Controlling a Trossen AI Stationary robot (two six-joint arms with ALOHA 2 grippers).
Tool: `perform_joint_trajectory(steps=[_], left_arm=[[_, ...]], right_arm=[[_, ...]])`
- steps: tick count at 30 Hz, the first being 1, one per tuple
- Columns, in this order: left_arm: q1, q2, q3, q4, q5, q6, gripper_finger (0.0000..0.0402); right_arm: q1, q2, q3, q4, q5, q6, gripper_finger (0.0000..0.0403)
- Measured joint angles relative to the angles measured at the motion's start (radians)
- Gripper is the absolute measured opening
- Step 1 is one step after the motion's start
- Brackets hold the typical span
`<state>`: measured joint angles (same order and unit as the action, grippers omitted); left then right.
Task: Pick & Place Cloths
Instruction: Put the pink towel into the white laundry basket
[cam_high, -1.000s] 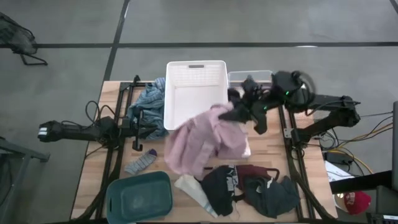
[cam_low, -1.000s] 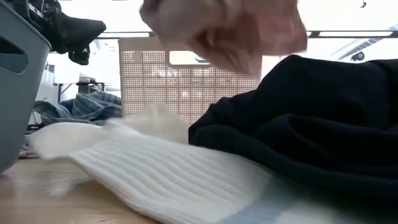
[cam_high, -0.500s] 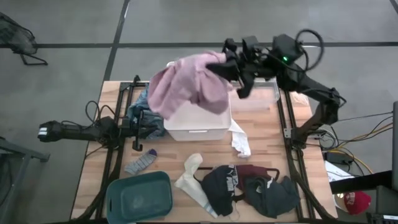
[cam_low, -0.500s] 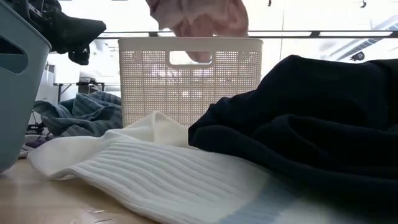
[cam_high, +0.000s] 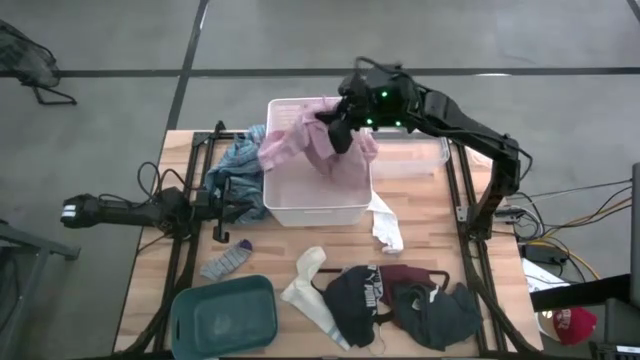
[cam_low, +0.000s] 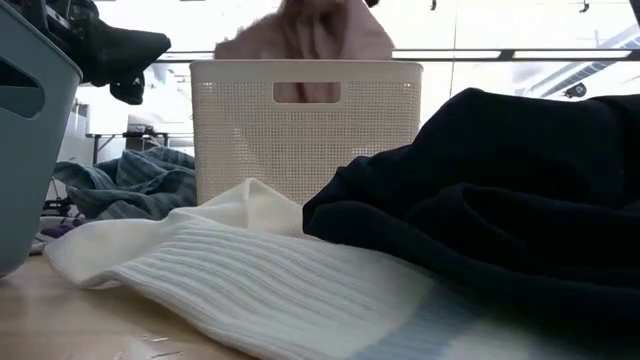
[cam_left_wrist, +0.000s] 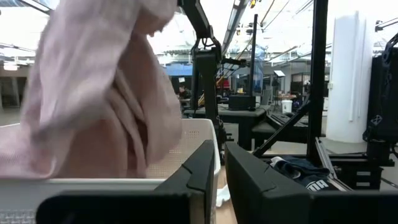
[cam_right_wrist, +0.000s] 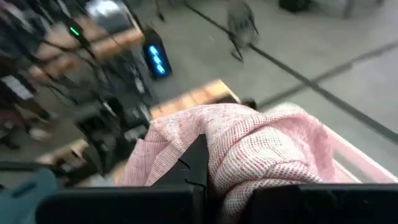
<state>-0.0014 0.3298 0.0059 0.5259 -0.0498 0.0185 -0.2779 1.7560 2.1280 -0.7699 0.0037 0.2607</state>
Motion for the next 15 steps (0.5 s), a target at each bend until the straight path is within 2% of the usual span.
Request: perform_joint_trajectory(steps=[5, 10, 15], left_arm=[[0.000, 0.000, 0.000, 0.000, 0.000, 0.000, 0.0045], [0.000, 0.000, 0.000, -0.001, 0.000, 0.000, 0.0046], [0.000, 0.000, 0.000, -0.003, 0.000, 0.000, 0.0044]], right_arm=[[0.012, 0.035, -0.063, -0.087, -0.003, 0.000, 0.0022], [0.021, 0.054, -0.146, -0.160, -0.006, 0.020, 0.0048], [0.020, 0.057, -0.211, -0.184, -0.097, 0.079, 0.0074]])
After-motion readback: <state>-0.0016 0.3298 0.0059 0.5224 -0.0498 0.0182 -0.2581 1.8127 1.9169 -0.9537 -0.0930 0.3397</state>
